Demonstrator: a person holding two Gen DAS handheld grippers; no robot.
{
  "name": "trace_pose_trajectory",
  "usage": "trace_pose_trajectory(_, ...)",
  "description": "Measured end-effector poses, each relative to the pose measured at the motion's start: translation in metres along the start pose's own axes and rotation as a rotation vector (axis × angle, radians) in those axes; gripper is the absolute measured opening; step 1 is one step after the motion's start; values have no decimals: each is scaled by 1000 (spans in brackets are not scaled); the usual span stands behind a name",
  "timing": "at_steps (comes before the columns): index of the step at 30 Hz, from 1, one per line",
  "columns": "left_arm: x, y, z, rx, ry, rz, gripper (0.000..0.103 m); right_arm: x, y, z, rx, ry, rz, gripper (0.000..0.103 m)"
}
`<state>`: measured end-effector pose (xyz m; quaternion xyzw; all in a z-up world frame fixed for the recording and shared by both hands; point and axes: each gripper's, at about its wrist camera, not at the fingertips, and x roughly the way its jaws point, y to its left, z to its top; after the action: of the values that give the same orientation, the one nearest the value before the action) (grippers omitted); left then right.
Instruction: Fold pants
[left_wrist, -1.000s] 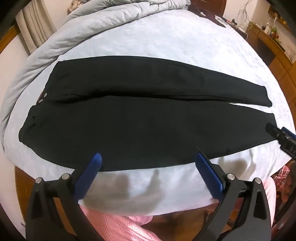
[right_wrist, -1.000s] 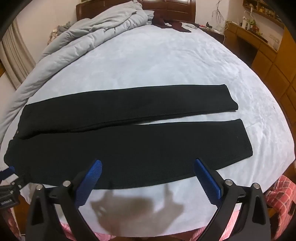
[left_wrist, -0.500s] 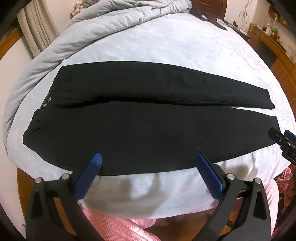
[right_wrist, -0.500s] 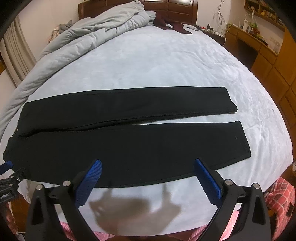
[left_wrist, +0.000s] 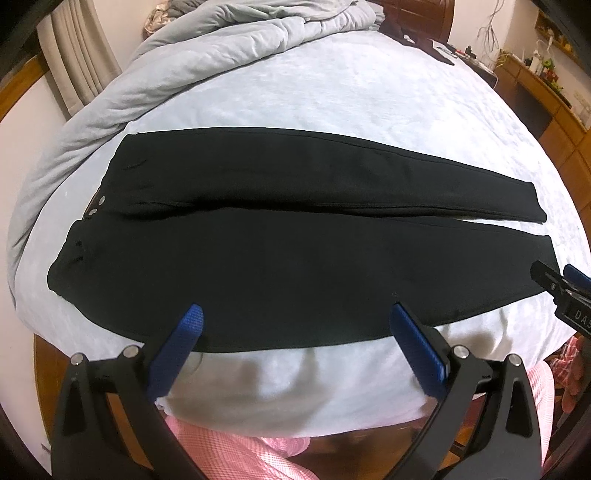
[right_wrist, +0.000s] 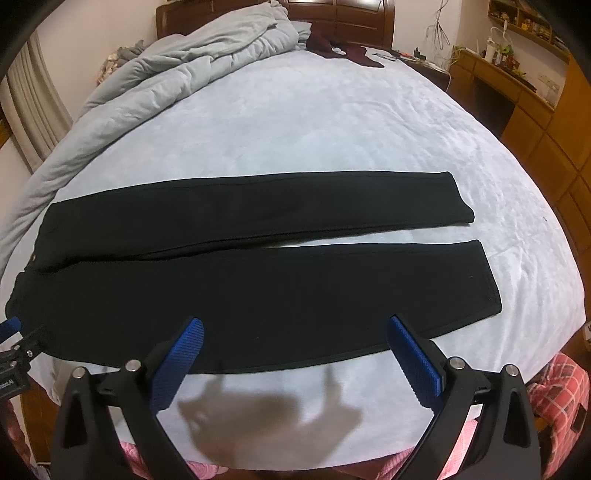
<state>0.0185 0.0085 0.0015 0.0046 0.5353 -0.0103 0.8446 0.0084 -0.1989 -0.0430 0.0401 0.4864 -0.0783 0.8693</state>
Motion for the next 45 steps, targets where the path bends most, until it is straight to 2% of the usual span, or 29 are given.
trace_pose_trajectory(45,7,8,-2,0,11,12,100,11,3,-1,-11,18,6,99)
